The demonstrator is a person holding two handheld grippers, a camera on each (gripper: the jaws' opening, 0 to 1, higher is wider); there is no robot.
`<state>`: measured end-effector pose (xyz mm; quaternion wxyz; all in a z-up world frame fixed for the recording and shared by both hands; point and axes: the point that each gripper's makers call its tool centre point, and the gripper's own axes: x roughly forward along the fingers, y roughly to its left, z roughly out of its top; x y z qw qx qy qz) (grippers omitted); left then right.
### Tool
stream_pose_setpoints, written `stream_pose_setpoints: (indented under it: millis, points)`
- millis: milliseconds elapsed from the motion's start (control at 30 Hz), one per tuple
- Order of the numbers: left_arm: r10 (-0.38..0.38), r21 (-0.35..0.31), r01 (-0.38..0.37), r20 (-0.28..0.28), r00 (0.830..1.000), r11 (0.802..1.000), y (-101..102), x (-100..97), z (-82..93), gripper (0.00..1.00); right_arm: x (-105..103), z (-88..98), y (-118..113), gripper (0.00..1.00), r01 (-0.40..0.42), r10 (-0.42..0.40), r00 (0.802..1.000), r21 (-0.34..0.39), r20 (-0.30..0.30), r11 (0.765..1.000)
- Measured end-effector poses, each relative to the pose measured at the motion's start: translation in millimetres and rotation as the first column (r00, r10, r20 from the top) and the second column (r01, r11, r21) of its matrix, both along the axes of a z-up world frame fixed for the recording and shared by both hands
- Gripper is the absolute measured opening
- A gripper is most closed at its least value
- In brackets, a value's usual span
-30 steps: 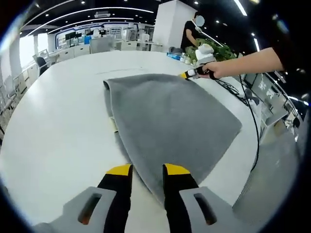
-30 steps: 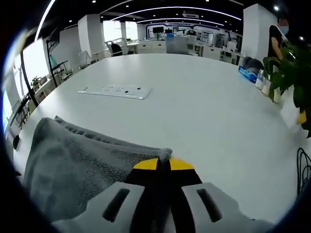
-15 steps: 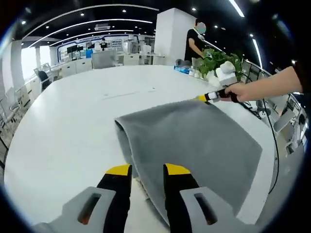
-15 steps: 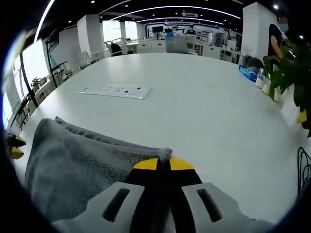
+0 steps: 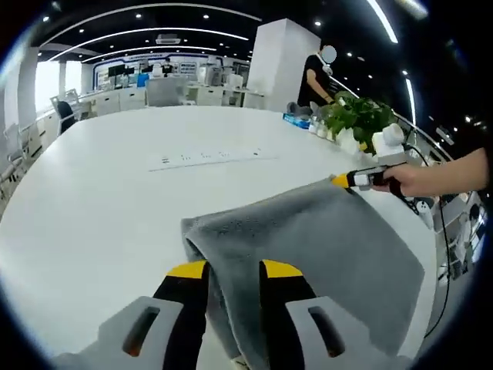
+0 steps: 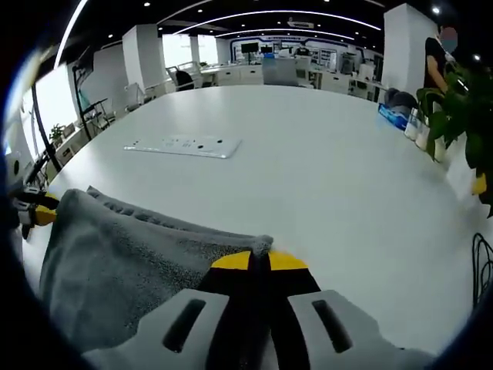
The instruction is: Fold the towel on the table until its edges align and the towel forms a compact rectangular stack.
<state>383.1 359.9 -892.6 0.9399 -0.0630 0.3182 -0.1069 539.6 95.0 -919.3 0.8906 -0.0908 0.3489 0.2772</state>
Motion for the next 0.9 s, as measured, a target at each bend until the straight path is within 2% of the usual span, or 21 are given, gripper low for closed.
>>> stream_pose_setpoints:
  millis: [33, 67, 133, 267, 400, 433, 500, 600, 667, 700, 767, 800, 833, 900]
  points:
    - [0.014, -0.045, -0.014, -0.004, 1.0, 0.999, -1, 3.7, -1.6, 0.27, 0, -0.1, 0, 0.03, 0.0, 0.0, 1.0, 0.003, 0.001, 1.0]
    - [0.073, -0.113, -0.073, -0.01, 0.997, 0.991, 2, 9.4, -3.0, 0.27, 0, -0.2, 0, 0.03, -0.004, 0.004, 1.0, 0.002, 0.008, 1.0]
    - [0.126, -0.175, -0.124, -0.001, 0.992, 0.977, 6, 17.2, -3.3, 0.26, 0, -0.1, 1, 0.03, -0.02, 0.02, 1.0, -0.011, 0.022, 1.0]
    - [0.173, -0.213, -0.175, -0.026, 0.985, 0.961, 15, 23.3, -11.4, 0.26, 1, -0.2, 1, 0.03, -0.017, 0.017, 1.0, -0.006, 0.026, 1.0]
    - [0.198, -0.236, -0.197, -0.021, 0.98, 0.951, 14, 22.1, -7.0, 0.25, 2, -0.5, 1, 0.03, -0.019, 0.019, 0.999, 0.003, 0.027, 1.0]
    - [0.24, -0.283, -0.234, -0.014, 0.971, 0.93, 15, 23.9, -2.7, 0.25, 2, -0.7, 1, 0.03, -0.019, 0.019, 0.999, 0.004, 0.029, 1.0]
    - [0.287, -0.336, -0.273, -0.009, 0.958, 0.901, 17, 24.3, 2.6, 0.25, 3, -1.1, 0, 0.03, -0.01, 0.01, 0.999, 0.013, 0.03, 1.0]
    - [0.331, -0.379, -0.311, -0.013, 0.943, 0.871, 19, 27.0, 4.5, 0.23, 3, -1.5, 0, 0.03, 0.004, -0.005, 1.0, 0.027, 0.029, 1.0]
    - [0.349, -0.38, -0.325, -0.006, 0.937, 0.866, 21, 29.1, 6.1, 0.18, 3, -1.2, 0, 0.03, 0.022, -0.023, 1.0, 0.038, 0.021, 0.999]
    - [0.358, -0.377, -0.331, 0.0, 0.934, 0.865, 22, 29.6, 7.9, 0.15, 3, -1.2, 0, 0.03, 0.062, -0.062, 0.998, 0.067, 0.001, 0.996]
    - [0.339, -0.372, -0.3, 0.043, 0.94, 0.878, 19, 32.9, 15.6, 0.1, 4, -0.8, -2, 0.03, 0.147, -0.141, 0.989, 0.141, -0.048, 0.979]
    - [0.331, -0.375, -0.288, 0.055, 0.942, 0.881, 18, 34.1, 18.5, 0.08, 4, -0.9, -2, 0.02, 0.137, -0.133, 0.99, 0.135, -0.04, 0.981]
    - [0.314, -0.366, -0.259, 0.099, 0.944, 0.894, 16, 36.5, 25.0, 0.05, 4, -0.9, -3, 0.02, 0.126, -0.123, 0.992, 0.125, -0.035, 0.984]
    - [0.3, -0.358, -0.233, 0.143, 0.943, 0.904, 15, 38.3, 32.3, 0.02, 3, -0.7, -2, 0.02, 0.124, -0.12, 0.992, 0.124, -0.034, 0.985]
